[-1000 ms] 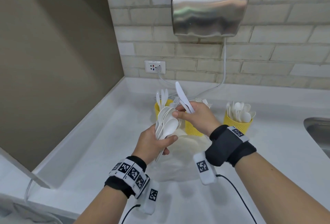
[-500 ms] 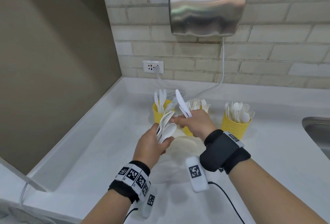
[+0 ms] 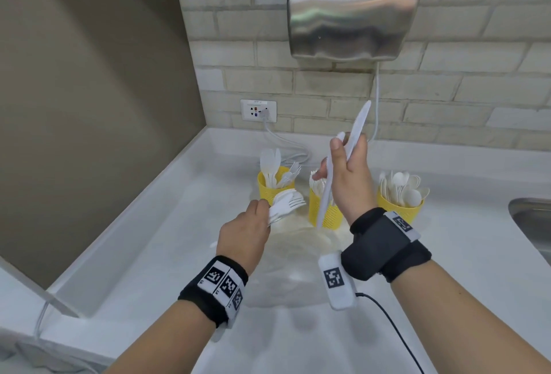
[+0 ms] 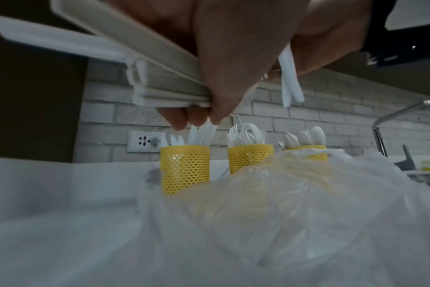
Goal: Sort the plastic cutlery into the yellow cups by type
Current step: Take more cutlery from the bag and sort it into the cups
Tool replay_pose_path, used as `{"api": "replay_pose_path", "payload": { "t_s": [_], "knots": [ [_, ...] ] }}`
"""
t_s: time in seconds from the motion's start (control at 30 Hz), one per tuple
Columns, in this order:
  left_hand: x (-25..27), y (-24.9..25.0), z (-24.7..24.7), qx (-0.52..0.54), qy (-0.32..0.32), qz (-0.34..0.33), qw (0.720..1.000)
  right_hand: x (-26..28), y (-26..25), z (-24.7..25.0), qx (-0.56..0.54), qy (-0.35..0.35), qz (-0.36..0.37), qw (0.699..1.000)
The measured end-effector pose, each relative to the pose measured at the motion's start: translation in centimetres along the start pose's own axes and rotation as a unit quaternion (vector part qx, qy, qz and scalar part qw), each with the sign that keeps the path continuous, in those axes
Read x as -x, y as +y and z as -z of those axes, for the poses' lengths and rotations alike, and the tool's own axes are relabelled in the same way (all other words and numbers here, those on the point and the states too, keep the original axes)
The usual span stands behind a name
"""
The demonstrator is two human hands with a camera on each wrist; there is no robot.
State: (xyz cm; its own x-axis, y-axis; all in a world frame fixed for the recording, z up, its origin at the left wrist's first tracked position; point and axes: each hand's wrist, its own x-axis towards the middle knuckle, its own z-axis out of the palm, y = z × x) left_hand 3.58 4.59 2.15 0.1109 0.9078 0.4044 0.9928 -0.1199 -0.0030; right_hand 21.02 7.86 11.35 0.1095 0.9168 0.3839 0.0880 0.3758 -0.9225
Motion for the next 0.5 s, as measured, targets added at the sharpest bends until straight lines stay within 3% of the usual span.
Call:
{"api": "replay_pose_path", "payload": {
  "t_s": [0.07, 0.23, 0.5],
  "knots": [
    [-0.2, -0.3, -0.6, -0.031, 0.010, -0.006, 0.999, 0.3, 0.3, -0.2, 0.001, -0.017, -0.013, 1.000],
    [-0.4, -0.6, -0.3, -0.060, 0.031, 0.000, 0.998, 0.9, 2.3, -0.6, 0.180, -0.145, -0.091, 0.969],
    [0.3, -0.6, 0.1, 0.017, 0.016, 0.009, 1.000, 1.2, 3.0, -1.8, 0.114, -0.155, -0.112, 0.975]
  ]
}}
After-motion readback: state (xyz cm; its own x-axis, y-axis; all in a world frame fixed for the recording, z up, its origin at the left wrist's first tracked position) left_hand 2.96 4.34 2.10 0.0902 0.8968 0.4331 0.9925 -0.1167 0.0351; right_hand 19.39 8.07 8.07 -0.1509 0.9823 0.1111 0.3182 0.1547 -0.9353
